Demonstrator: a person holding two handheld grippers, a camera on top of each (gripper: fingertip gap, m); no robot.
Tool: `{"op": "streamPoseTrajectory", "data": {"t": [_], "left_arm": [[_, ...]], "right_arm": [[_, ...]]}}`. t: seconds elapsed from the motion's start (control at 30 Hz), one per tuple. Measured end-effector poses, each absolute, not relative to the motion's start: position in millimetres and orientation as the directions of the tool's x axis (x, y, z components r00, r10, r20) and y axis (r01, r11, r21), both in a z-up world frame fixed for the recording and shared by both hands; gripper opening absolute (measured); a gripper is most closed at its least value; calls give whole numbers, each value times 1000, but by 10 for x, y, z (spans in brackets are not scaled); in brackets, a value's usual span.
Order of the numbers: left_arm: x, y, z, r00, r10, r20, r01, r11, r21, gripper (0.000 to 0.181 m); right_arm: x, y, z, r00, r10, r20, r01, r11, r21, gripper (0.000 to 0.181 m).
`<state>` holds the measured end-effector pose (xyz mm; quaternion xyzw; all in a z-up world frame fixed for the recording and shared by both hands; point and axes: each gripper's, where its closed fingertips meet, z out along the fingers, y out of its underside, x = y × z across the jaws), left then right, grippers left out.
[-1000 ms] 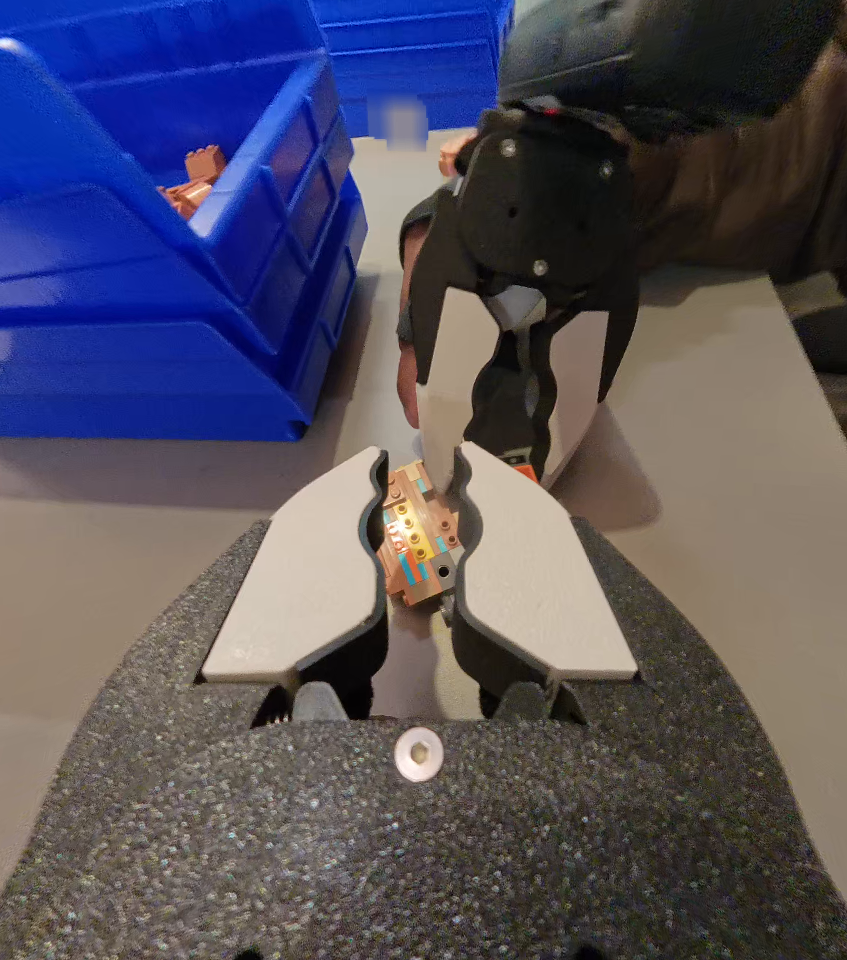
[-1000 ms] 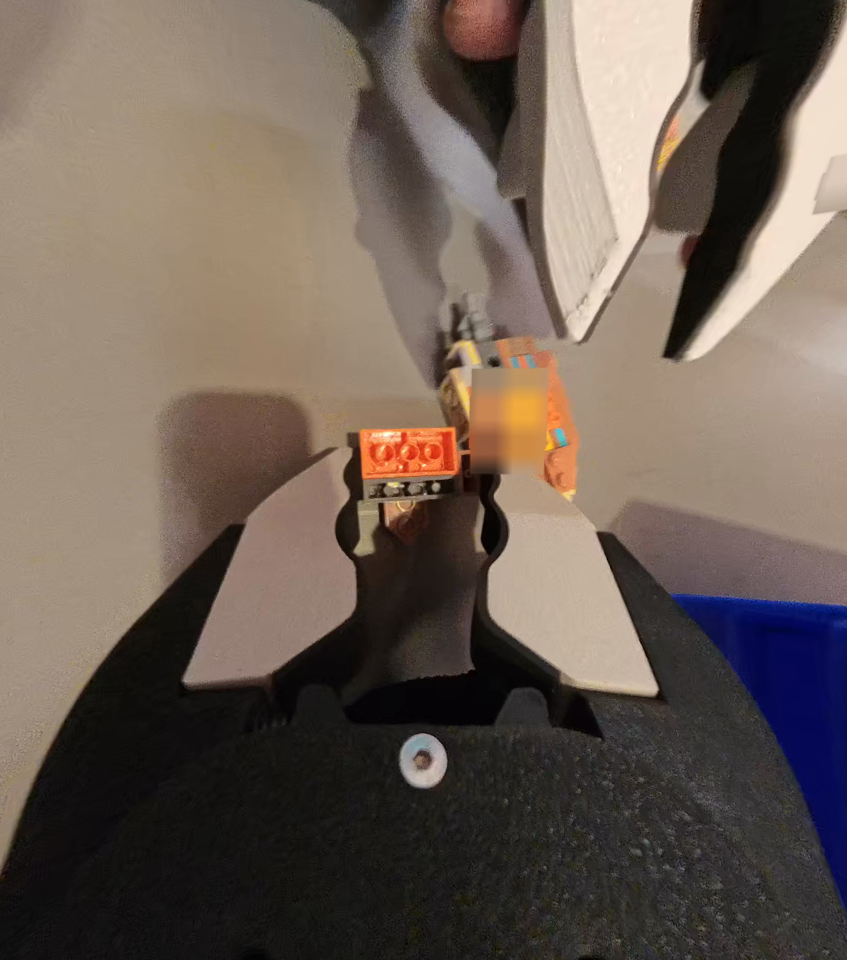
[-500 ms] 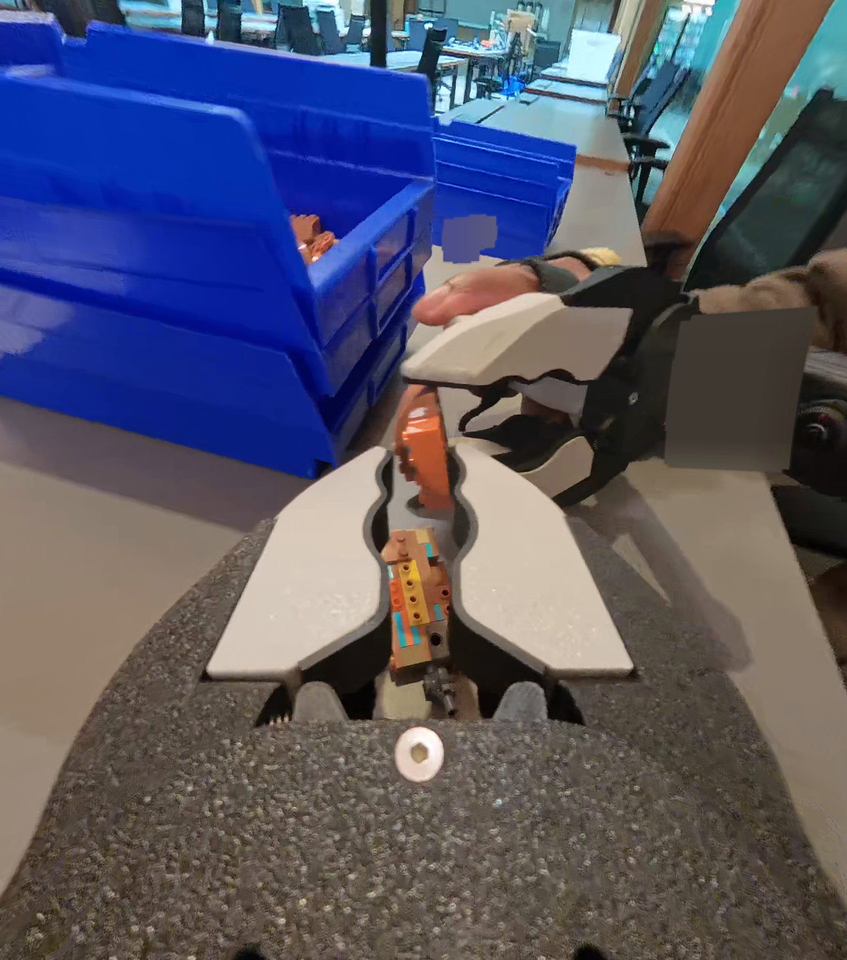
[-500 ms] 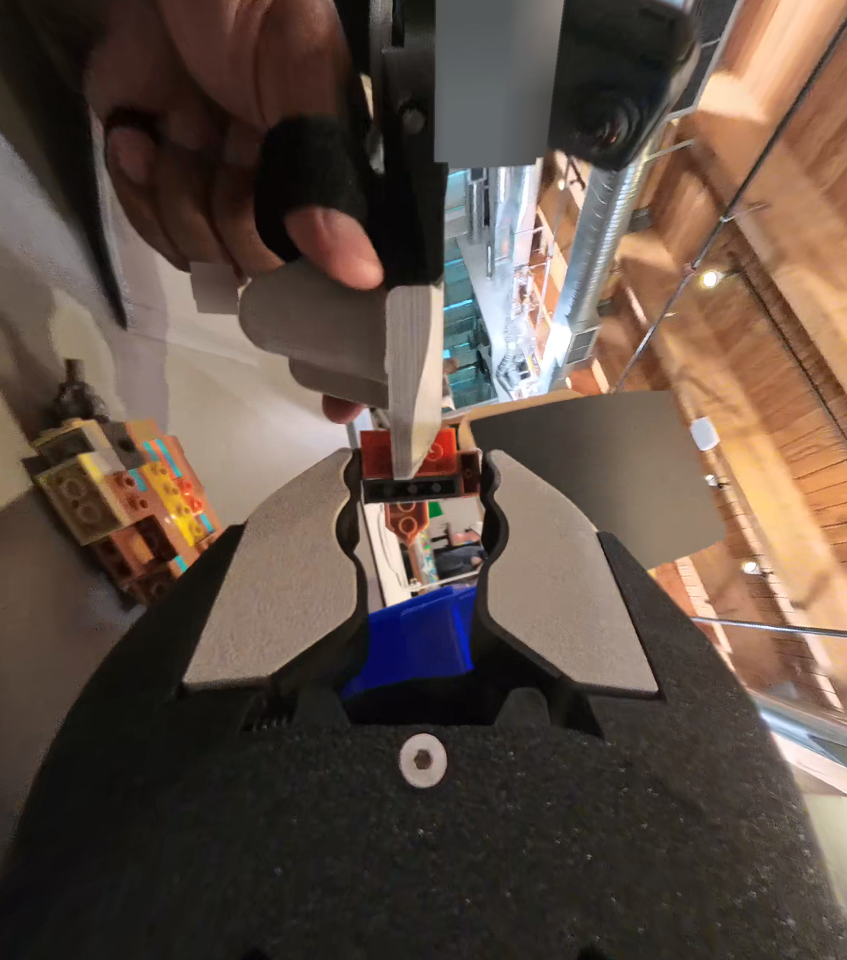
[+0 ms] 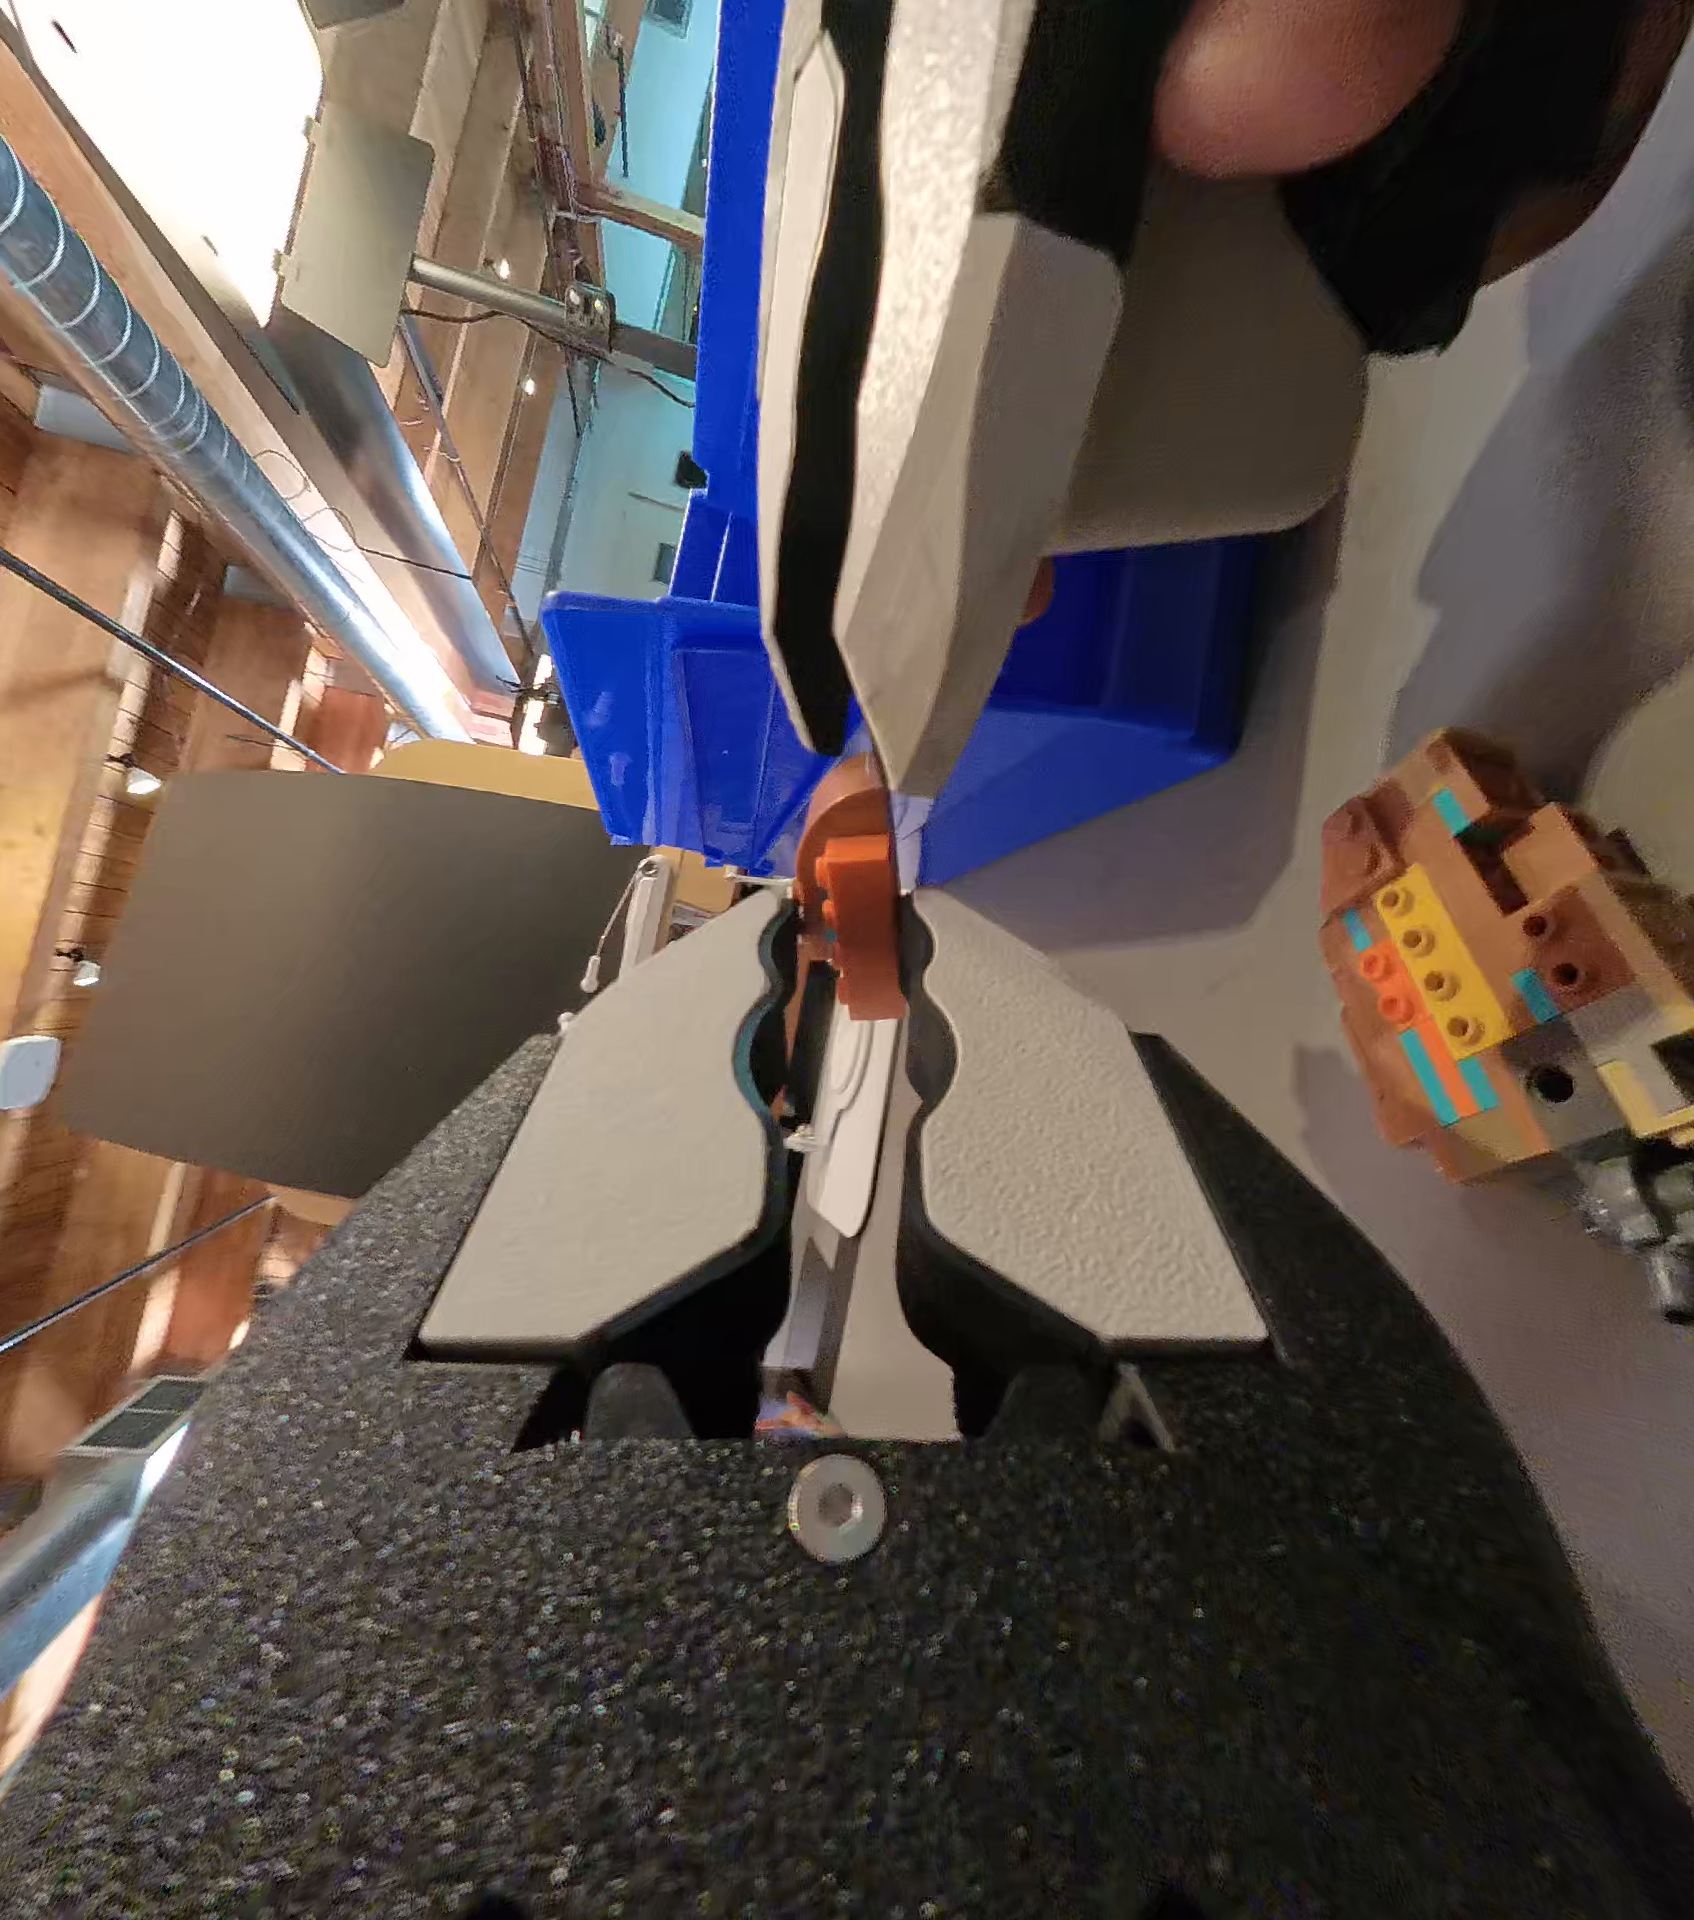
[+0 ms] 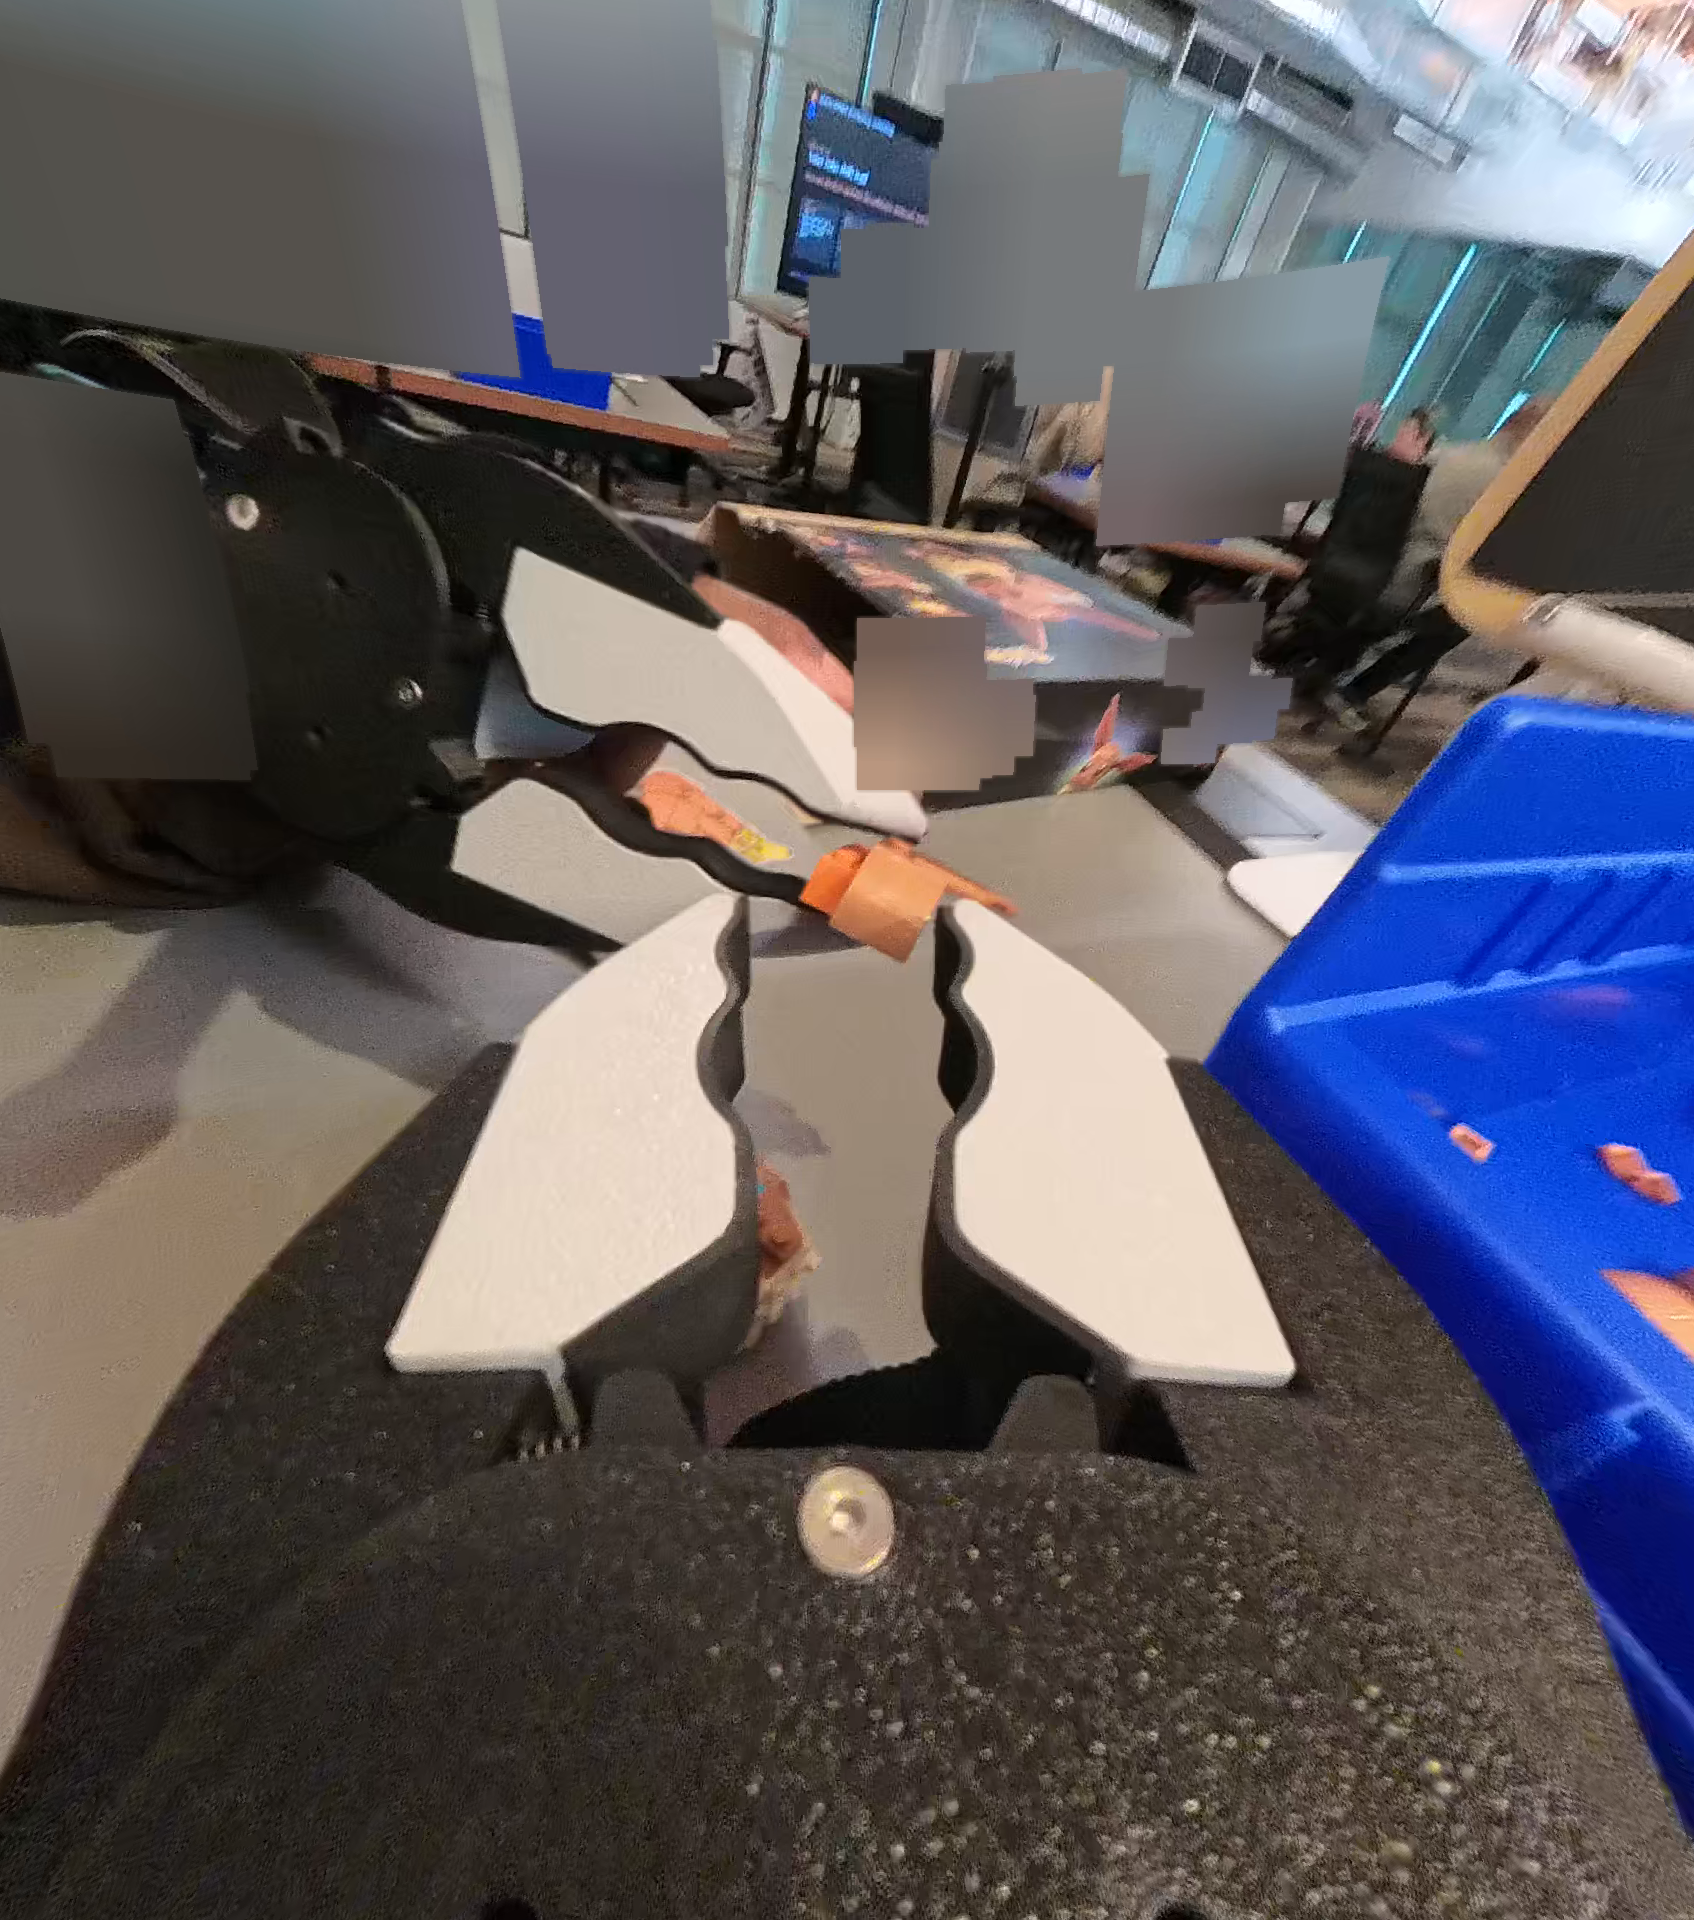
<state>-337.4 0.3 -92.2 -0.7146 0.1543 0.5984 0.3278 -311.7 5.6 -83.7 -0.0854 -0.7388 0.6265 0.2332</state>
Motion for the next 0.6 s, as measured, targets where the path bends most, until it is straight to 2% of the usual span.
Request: {"op": "streamPoseTrajectory", "data": {"t": [0.13,0.37,0.43,0.5,0.6], "left_arm": [[-3352,-1,-861,164,156,-974,-631,-742,-225,18],[-3285,59,-922,79,55,-995,-667,-739,-94,18],[-3284,66,-922,97,70,-993,-667,-736,-117,18],[-3290,65,-899,143,125,-982,-666,-721,-188,18],[-3304,50,-870,345,251,-904,-640,-642,-423,26]], "right_arm": [[-3143,9,-936,-884,437,166,-75,219,-973,30],[-3143,30,-883,-904,423,59,2,142,-990,24],[-3150,38,-885,-902,425,73,-11,146,-989,20],[-3156,46,-875,-893,434,121,-55,162,-985,20],[-3162,79,-835,-857,451,248,-178,193,-965,19]]}}
